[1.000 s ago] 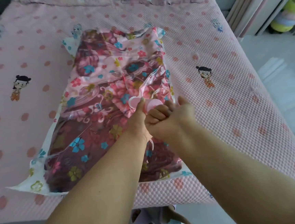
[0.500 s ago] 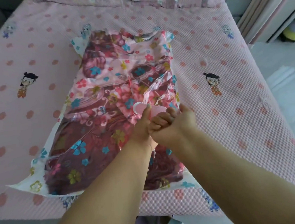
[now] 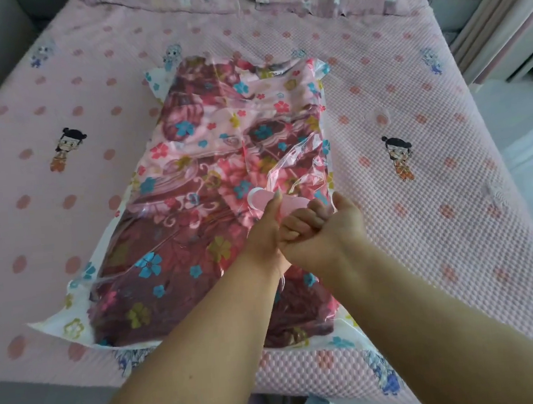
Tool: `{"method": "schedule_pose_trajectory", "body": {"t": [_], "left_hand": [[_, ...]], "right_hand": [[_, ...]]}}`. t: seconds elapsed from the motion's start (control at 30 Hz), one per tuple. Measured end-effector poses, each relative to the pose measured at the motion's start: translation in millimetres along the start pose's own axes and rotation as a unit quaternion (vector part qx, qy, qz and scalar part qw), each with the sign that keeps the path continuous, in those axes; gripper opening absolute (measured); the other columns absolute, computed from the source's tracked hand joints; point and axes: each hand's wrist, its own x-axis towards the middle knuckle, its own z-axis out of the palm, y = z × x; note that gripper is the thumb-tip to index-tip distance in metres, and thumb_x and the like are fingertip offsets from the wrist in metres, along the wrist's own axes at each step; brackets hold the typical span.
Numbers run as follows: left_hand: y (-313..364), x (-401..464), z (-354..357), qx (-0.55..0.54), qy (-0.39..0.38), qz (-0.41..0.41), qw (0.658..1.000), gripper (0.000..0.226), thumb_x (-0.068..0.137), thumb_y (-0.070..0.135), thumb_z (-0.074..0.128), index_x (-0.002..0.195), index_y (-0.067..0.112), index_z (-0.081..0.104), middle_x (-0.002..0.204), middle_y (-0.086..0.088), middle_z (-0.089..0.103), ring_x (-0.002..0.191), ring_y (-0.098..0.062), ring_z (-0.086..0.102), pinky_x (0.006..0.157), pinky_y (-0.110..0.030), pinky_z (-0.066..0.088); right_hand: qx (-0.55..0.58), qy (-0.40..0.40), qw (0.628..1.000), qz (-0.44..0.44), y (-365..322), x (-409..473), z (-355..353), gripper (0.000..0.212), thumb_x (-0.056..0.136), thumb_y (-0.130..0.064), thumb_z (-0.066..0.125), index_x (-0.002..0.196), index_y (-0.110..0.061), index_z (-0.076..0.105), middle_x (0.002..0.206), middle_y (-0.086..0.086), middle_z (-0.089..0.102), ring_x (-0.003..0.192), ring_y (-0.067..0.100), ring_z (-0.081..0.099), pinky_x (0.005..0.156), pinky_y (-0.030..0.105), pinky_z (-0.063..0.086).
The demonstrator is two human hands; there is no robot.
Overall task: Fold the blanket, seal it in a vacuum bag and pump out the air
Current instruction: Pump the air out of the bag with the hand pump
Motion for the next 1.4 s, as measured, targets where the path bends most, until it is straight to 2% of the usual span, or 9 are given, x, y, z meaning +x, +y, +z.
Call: {"method": "schedule_pose_trajectory", "body": {"t": [0.13, 0.23, 0.4, 0.5, 0.67, 0.77, 0.9, 1.1, 1.4], "left_hand": [[10.5, 2.5, -19.5, 0.069, -0.048, -0.012, 0.996, 0.055, 0.094, 0.053, 0.046, 0.074, 0.009, 0.072, 0.058, -0.007, 0.062, 0.052, -0.014, 0.062, 0.053, -0.021, 0.053], [13.1, 9.0, -21.9, 0.039, 0.008, 0.005, 0.999, 0.05, 0.087, 0.052, 0.059, 0.112, 0.009, 0.061, 0.074, -0.012, 0.071, 0.067, -0.024, 0.071, 0.052, -0.03, 0.056], [11.4, 13.6, -22.4, 0.046, 0.007, 0.0, 0.999, 0.057, 0.081, 0.057, 0.063, 0.111, 0.009, 0.06, 0.085, -0.014, 0.074, 0.078, -0.029, 0.073, 0.061, -0.039, 0.061], [7.3, 19.4, -22.9, 0.084, 0.017, 0.009, 0.996, 0.06, 0.075, 0.066, 0.063, 0.105, 0.014, 0.065, 0.089, -0.009, 0.076, 0.091, -0.025, 0.071, 0.072, -0.039, 0.06], [0.2, 32.6, -22.8, 0.262, 0.088, 0.053, 0.96, 0.075, 0.067, 0.086, 0.046, 0.102, 0.022, 0.065, 0.079, 0.003, 0.074, 0.078, -0.012, 0.069, 0.072, -0.032, 0.055], [9.6, 42.3, -35.3, 0.427, 0.099, 0.137, 0.889, 0.07, 0.088, 0.075, 0.022, 0.098, 0.021, 0.067, 0.071, 0.0, 0.065, 0.067, -0.014, 0.062, 0.074, -0.034, 0.055], [39.6, 50.9, -69.6, 0.625, 0.129, 0.274, 0.719, 0.052, 0.095, 0.061, 0.029, 0.075, 0.025, 0.06, 0.057, 0.008, 0.055, 0.05, -0.002, 0.053, 0.047, -0.019, 0.035], [91.0, 86.7, -101.3, 0.646, 0.113, 0.325, 0.681, 0.009, 0.084, 0.018, 0.068, 0.086, 0.015, 0.06, 0.08, 0.004, 0.059, 0.073, -0.017, 0.056, 0.063, -0.03, 0.046], [101.2, 126.1, -90.7, 0.753, 0.063, 0.349, 0.554, 0.044, 0.078, 0.048, 0.072, 0.113, 0.022, 0.064, 0.114, 0.0, 0.059, 0.1, -0.02, 0.058, 0.074, -0.034, 0.051]], "right_hand": [[-0.216, -0.106, 0.971, 0.006, -16.3, 2.1, -32.2, 0.064, 0.092, -0.066, 0.027, 0.096, -0.011, 0.058, 0.072, 0.012, 0.068, 0.067, 0.027, 0.064, 0.058, 0.027, 0.052], [-0.481, -0.031, 0.87, -0.107, -37.9, 0.7, -49.3, 0.048, 0.097, -0.059, 0.027, 0.112, -0.024, 0.055, 0.085, 0.021, 0.073, 0.07, 0.03, 0.071, 0.051, 0.029, 0.054], [-0.604, 0.009, 0.752, -0.265, -59.6, 30.5, -57.8, 0.012, 0.093, -0.019, 0.052, 0.101, -0.017, 0.061, 0.075, 0.005, 0.071, 0.058, 0.01, 0.063, 0.049, 0.022, 0.046], [-0.707, -0.024, 0.644, -0.292, -60.9, 54.6, -56.4, 0.03, 0.082, -0.013, 0.067, 0.105, -0.028, 0.054, 0.089, -0.014, 0.065, 0.075, 0.005, 0.063, 0.058, 0.015, 0.047], [-0.776, 0.067, 0.609, -0.153, -43.3, 89.0, -51.0, 0.03, 0.084, -0.02, 0.072, 0.109, -0.014, 0.056, 0.087, -0.004, 0.049, 0.086, 0.015, 0.05, 0.052, 0.007, 0.043], [-0.692, -0.023, 0.681, -0.241, -37.4, 104.9, -42.5, 0.019, 0.082, -0.007, 0.073, 0.093, -0.012, 0.058, 0.078, 0.003, 0.057, 0.065, 0.014, 0.058, 0.05, 0.009, 0.046], [-0.56, -0.053, 0.743, -0.363, -33.5, 130.5, -20.2, 0.042, 0.072, 0.006, 0.077, 0.107, -0.009, 0.059, 0.104, 0.009, 0.065, 0.091, 0.014, 0.066, 0.071, 0.023, 0.056], [-0.575, 0.041, 0.75, -0.324, -27.9, 190.5, 2.5, 0.038, 0.068, -0.017, 0.085, 0.1, -0.012, 0.067, 0.087, -0.003, 0.071, 0.073, 0.008, 0.069, 0.058, 0.016, 0.052], [-0.513, 0.074, 0.818, -0.248, -17.6, 226.2, 0.7, 0.046, 0.061, -0.018, 0.088, 0.097, -0.008, 0.063, 0.09, 0.011, 0.073, 0.073, 0.022, 0.074, 0.066, 0.035, 0.059]]}}
